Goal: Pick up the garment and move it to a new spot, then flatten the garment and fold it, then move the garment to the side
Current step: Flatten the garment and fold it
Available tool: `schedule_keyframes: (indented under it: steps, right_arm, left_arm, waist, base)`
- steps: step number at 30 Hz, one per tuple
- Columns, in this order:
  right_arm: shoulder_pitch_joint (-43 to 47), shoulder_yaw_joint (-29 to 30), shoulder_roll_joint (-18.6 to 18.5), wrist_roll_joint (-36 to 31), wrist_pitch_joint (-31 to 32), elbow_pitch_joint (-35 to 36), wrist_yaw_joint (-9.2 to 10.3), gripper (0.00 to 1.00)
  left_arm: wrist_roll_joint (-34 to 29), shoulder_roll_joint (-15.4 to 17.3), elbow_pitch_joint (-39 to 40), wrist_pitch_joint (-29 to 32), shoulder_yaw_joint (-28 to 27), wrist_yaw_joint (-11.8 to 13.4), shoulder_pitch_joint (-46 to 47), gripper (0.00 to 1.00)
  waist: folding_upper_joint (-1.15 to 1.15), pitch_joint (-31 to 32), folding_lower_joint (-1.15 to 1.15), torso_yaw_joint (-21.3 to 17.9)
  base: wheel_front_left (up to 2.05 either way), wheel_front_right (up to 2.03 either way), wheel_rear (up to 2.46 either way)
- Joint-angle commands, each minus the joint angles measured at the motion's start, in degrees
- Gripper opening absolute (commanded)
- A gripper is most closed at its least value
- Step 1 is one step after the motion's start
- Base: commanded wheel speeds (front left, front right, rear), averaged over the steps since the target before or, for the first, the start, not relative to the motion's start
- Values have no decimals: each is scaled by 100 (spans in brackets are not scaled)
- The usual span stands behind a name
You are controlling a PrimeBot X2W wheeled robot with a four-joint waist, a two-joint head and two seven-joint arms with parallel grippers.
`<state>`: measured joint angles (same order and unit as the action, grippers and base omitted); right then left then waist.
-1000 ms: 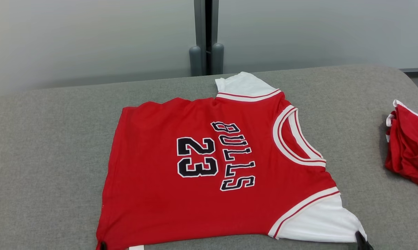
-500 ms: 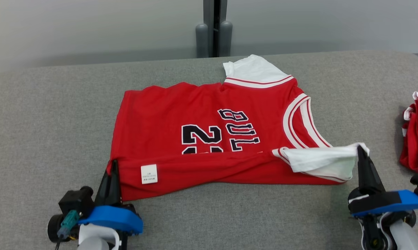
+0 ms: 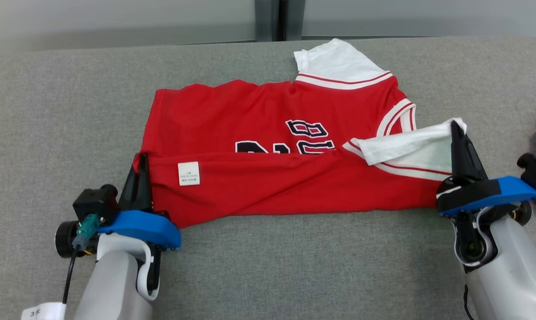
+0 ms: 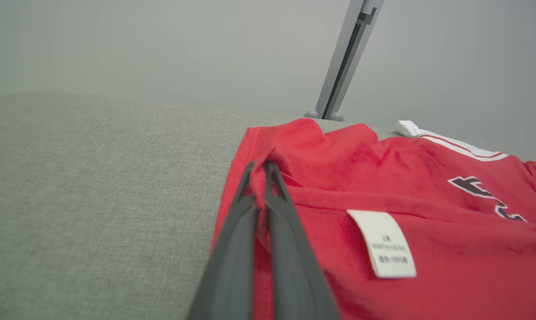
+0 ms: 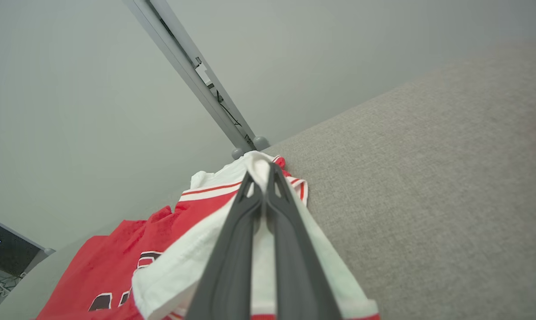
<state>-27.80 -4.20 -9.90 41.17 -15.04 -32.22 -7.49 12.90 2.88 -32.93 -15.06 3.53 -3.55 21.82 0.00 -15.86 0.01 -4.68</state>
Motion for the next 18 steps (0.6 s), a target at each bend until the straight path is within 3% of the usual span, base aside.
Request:
schedule_keyframes:
  steps: [1, 2, 3, 4, 11, 18]
  right_arm:
    - [-135, 7, -18, -90, -16, -63, 0, 0]
    - [-200, 51, -23, -172, -17, -100, 0, 6]
    - [-251, 102, -23, -263, -17, -89, 0, 47]
    - [-274, 160, -14, -364, -16, -67, 0, 100]
    - [230, 752, 153, -1770, -16, 463, 0, 100]
    - [1282, 770, 404, -3052, -16, 942, 0, 100]
  left_arm:
    - [-60, 7, -41, -15, -45, -15, 120, 0]
    - [-97, 6, -67, -15, -61, 6, 169, 0]
    - [-151, 6, -59, -16, -97, 48, 220, 15]
    - [-199, 5, -51, -16, -129, 64, 240, 100]
    - [-459, 4, 314, -15, -425, 301, -239, 100]
    - [-505, 5, 780, -16, -356, 428, -1214, 100]
  waist:
    - [0, -24, -1, 15]
    - [0, -34, -1, 20]
    - [0, -41, -1, 26]
    - [0, -42, -1, 30]
    - [0, 134, -1, 4]
    - [0, 510, -1, -29]
  base:
    - [0, 0, 0]
    - [0, 0, 0]
    - [0, 0, 0]
    - [0, 0, 0]
    - [0, 0, 0]
    - [0, 0, 0]
